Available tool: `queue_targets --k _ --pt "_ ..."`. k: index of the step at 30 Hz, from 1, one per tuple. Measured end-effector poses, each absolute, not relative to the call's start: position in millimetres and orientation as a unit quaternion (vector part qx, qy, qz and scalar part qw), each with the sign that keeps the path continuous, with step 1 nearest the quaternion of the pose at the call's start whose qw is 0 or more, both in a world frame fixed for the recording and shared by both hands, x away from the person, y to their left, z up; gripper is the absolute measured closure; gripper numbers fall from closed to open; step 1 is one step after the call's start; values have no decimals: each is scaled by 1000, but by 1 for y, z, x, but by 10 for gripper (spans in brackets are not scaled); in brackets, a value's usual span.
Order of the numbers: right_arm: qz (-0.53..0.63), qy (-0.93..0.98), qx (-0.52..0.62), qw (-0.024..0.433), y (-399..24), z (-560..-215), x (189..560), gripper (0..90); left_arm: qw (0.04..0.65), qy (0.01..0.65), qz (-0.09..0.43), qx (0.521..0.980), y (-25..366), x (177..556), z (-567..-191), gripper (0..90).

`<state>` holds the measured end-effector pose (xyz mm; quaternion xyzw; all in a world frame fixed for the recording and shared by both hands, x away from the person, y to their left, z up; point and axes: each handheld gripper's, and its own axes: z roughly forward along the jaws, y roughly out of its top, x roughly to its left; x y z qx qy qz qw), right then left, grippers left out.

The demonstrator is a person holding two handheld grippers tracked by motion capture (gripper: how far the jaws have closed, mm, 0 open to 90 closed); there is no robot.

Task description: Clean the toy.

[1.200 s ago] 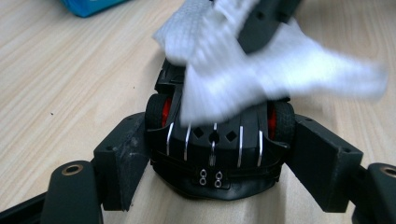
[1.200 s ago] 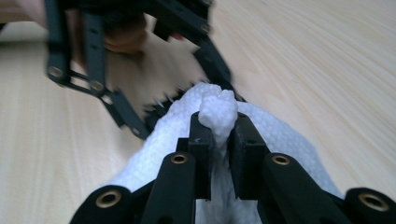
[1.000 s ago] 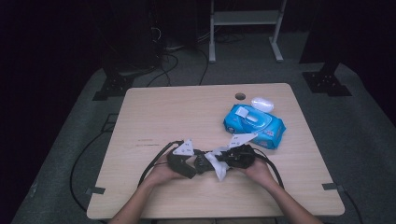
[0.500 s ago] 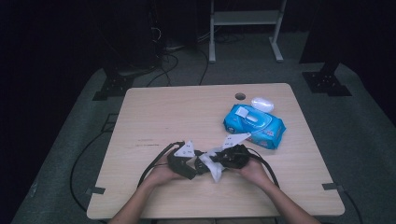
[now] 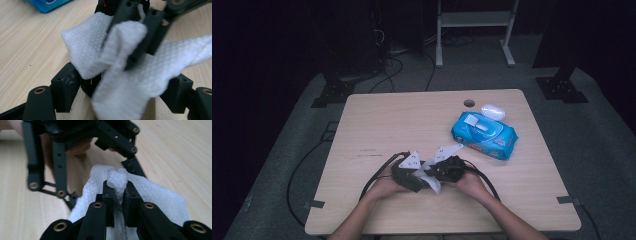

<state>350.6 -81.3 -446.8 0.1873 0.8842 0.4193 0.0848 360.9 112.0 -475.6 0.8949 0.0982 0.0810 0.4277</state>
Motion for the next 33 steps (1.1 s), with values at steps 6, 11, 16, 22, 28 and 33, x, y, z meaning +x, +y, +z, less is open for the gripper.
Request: queue_targets --k 6,11,16,22,28,33 --pt "414 874 231 107 -108 -446 363 812 428 97 82 895 112 362 -476 250" --pt "422 870 238 94 -97 -447 363 816 431 103 76 893 112 362 -476 250" --pt "420 870 243 90 -90 -447 367 815 431 103 79 893 113 363 -477 250" --pt "412 863 269 111 -124 -447 370 815 429 101 80 894 113 362 -476 251" --pt "405 861 280 124 -146 -446 365 817 428 98 86 894 112 361 -476 250" --pt "410 862 274 118 -142 -446 359 819 429 98 87 894 112 361 -476 251"
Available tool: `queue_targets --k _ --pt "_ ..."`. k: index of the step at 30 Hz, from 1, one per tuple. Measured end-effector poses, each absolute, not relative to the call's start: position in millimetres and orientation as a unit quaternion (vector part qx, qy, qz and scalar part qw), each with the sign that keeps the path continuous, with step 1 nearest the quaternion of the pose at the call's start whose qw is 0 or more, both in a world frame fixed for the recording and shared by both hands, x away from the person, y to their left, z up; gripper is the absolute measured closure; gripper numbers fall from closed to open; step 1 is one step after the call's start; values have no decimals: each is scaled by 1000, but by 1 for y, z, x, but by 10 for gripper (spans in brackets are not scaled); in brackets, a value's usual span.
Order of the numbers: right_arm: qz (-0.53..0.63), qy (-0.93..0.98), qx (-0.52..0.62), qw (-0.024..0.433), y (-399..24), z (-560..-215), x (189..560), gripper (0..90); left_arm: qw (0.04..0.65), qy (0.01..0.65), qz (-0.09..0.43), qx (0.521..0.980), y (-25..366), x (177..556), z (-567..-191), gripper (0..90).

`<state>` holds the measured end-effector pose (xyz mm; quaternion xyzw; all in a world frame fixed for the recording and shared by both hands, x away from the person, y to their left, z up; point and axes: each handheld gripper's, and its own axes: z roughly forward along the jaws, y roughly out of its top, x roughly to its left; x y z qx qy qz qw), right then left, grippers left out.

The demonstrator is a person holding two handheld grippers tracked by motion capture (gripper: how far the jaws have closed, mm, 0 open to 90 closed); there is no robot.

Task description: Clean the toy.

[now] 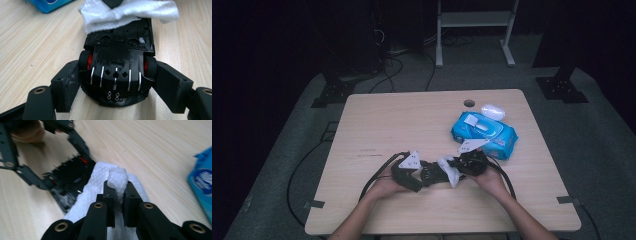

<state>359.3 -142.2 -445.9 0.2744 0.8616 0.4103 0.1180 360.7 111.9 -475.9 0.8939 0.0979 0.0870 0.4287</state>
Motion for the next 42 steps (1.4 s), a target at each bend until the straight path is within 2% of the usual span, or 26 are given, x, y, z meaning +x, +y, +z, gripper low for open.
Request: queue_targets --k 2,6,12,16,20,33,37,42 --pt "420 864 259 98 -133 -448 356 818 428 97 88 894 112 361 -476 250" --pt "415 871 243 104 -130 -447 352 816 428 96 90 894 112 360 -476 251" --pt "402 864 274 130 -170 -448 353 816 430 97 87 893 113 361 -475 251" --pt "399 865 279 124 -182 -448 345 819 420 98 93 897 113 361 -477 249" --pt "399 873 254 116 -169 -447 337 819 418 97 95 898 113 361 -476 249" --pt "422 883 187 83 -88 -449 336 820 421 97 91 897 114 360 -476 255" --pt "416 884 197 85 -102 -447 339 817 424 98 92 896 113 361 -477 255" --pt "408 877 235 101 -146 -448 339 816 422 96 94 897 113 361 -476 255"
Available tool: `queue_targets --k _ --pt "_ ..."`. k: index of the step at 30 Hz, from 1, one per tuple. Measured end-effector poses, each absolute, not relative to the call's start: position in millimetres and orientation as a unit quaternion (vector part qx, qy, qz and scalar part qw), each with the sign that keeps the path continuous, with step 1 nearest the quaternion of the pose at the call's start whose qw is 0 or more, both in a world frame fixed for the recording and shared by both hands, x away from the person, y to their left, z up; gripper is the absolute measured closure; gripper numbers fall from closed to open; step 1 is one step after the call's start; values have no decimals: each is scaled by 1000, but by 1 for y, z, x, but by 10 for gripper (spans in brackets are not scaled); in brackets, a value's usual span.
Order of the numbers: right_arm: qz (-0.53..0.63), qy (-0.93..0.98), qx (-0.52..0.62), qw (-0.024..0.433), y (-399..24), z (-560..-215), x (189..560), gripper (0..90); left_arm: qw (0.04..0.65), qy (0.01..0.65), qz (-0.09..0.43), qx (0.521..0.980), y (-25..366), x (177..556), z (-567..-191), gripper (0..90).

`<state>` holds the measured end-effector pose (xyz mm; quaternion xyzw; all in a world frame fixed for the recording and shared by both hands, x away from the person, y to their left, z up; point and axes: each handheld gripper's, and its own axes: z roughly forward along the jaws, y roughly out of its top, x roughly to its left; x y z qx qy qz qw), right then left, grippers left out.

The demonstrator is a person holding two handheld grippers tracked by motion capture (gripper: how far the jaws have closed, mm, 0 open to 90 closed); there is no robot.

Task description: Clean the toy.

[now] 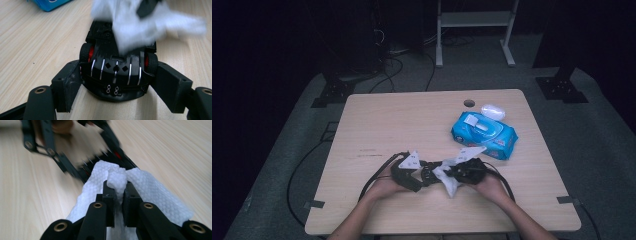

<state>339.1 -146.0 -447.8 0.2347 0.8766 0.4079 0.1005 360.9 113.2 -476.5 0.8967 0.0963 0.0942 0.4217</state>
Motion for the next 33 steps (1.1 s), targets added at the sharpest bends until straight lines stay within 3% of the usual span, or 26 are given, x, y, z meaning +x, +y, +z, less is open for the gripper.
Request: queue_targets --k 8,14,20,24,26,33 --pt "402 867 277 104 -187 -450 339 815 423 96 96 896 113 361 -476 270" --pt "412 863 274 97 -175 -450 345 815 422 96 95 896 113 362 -477 270" --pt "444 860 250 42 -151 -456 344 815 418 88 100 899 113 361 -477 273" --pt "428 868 244 59 -158 -453 342 812 416 95 99 899 116 363 -477 430" --pt "428 864 257 67 -168 -452 344 810 417 101 100 897 116 363 -477 362" --pt "428 864 253 75 -175 -456 346 809 453 121 79 880 116 366 -468 293"
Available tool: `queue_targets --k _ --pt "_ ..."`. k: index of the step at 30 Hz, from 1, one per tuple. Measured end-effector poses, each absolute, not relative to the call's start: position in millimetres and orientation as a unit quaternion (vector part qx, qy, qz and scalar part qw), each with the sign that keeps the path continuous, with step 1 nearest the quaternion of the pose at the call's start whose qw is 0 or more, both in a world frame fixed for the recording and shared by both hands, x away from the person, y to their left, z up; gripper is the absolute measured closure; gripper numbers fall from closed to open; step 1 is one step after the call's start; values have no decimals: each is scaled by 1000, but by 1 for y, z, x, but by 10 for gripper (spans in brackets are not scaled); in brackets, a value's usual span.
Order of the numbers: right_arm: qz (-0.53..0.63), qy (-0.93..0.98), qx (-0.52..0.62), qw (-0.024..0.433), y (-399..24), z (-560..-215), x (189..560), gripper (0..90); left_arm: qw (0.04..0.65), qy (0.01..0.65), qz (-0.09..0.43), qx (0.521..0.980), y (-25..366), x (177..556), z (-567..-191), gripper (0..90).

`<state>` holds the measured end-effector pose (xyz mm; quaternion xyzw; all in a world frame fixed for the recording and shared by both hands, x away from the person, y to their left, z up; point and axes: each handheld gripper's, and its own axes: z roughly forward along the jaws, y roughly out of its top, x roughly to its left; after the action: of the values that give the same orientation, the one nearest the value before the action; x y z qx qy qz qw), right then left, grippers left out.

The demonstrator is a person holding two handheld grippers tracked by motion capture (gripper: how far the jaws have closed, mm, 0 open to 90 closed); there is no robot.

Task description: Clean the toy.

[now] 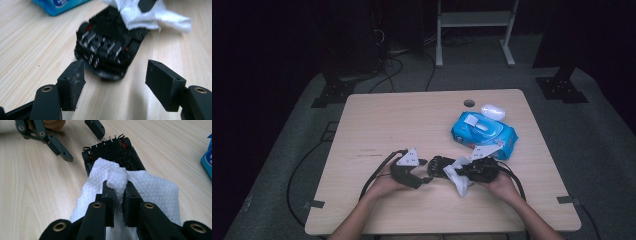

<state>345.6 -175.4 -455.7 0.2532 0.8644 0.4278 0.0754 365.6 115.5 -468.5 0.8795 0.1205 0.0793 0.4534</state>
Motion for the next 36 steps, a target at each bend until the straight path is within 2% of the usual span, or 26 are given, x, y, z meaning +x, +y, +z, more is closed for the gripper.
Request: queue_targets --k 5,12,14,19,21,26,29,33,34,36 --pt "434 866 237 68 -173 -457 343 809 476 151 53 865 114 372 -463 240" --pt "436 874 207 58 -168 -458 340 807 499 207 28 841 117 394 -464 259" --pt "438 874 204 50 -168 -459 340 801 499 224 3 837 114 401 -466 257" --pt "440 874 204 41 -169 -459 341 792 473 213 4 855 99 405 -470 258" --pt "437 876 202 39 -169 -458 341 792 472 212 -12 856 96 405 -471 260" --pt "445 862 232 75 -185 -452 344 791 473 207 -14 857 97 403 -472 265" --pt "439 855 261 92 -198 -451 349 741 473 199 -20 858 98 402 -472 295" --pt "428 851 290 89 -204 -453 355 528 472 198 -16 859 96 400 -472 302" --pt "427 850 295 83 -205 -455 357 520 472 196 -15 859 96 400 -472 303" --pt "432 847 308 41 -207 -460 362 481 471 195 -15 860 97 400 -472 302"
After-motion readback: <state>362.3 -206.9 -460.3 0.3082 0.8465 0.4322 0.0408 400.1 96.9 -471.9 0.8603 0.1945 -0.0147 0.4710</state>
